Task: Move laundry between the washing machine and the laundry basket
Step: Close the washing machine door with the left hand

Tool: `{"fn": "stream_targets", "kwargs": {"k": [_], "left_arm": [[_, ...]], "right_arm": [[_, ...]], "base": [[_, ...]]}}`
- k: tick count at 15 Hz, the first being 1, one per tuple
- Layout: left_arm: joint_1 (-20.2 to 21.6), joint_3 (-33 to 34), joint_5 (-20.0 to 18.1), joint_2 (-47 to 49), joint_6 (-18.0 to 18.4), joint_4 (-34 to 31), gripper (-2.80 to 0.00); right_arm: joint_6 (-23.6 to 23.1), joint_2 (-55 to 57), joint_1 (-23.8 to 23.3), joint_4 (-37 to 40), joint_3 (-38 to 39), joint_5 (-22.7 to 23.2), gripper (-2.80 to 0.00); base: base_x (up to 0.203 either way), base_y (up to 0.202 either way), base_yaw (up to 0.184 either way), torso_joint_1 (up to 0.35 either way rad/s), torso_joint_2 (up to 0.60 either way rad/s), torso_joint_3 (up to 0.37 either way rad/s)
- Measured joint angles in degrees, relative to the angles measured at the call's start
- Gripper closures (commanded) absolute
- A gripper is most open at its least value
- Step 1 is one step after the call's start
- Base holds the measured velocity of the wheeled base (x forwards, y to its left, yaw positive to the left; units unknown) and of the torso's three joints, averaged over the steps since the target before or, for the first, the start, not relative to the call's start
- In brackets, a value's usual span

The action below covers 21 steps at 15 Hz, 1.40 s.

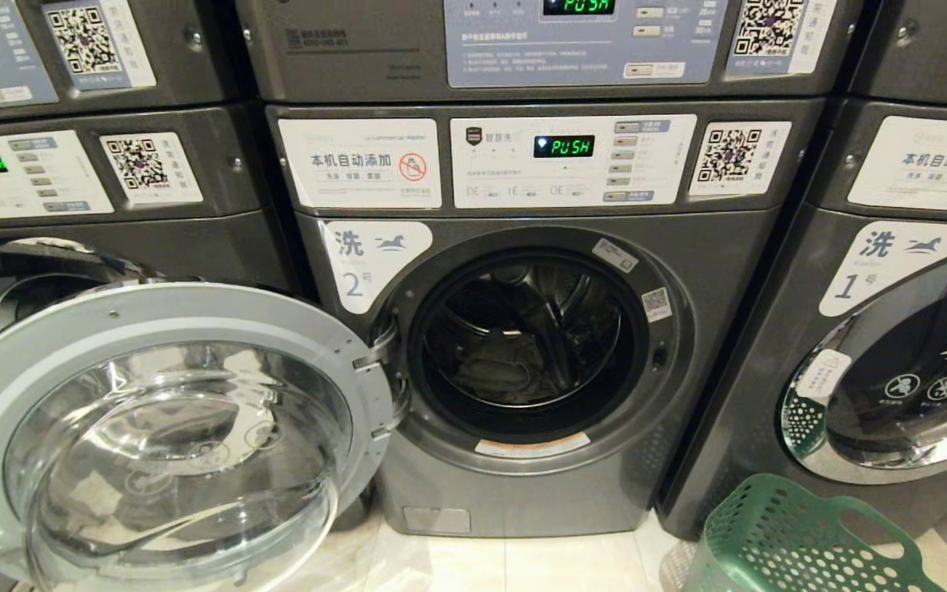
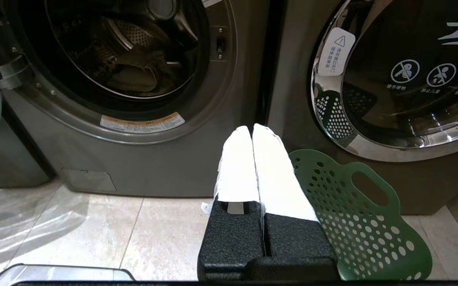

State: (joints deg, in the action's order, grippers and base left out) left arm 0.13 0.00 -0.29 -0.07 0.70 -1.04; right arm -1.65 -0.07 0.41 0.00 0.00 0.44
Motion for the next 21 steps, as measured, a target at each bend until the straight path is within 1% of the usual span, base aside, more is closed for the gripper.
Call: {"fn": "stream_targets", "kwargs": {"k": [5,7,8,15,21], "left_arm": [[0.0,0.0,0.0,0.0,0.0,0.0,0.0],[0.0,0.0,0.0,0.0,0.1,0.0,0.0],[0.0,0.0,0.0,0.0,0.1,0.0,0.0],[0.0,0.0,0.0,0.0,0.2,0.0,0.0],[0.0,0.0,-0.1,0.0,0.1,0.0,0.0]], "right_arm": [[-0.5,0.0,0.0,0.0,0.0,0.2,0.0],[1.7,0.0,0.0,-0.1,0.0,-0.2,0.0],[1.9,0.0,0.0,-0.1,0.0,-0.3,0.0],[1.9,0.0,0.0,-0.1,0.0,-0.3,0.0],[1.9,0.0,0.0,-0.1,0.0,-0.3,0.0]], "base": [[0.0,0.0,0.0,0.002,0.0,0.016],[0.0,0.0,0.0,0.0,0.0,0.0],[0.0,0.0,0.0,0.0,0.0,0.0],[0.0,0.0,0.0,0.0,0.0,0.0],[0.0,0.0,0.0,0.005,0.0,0.091]]}}
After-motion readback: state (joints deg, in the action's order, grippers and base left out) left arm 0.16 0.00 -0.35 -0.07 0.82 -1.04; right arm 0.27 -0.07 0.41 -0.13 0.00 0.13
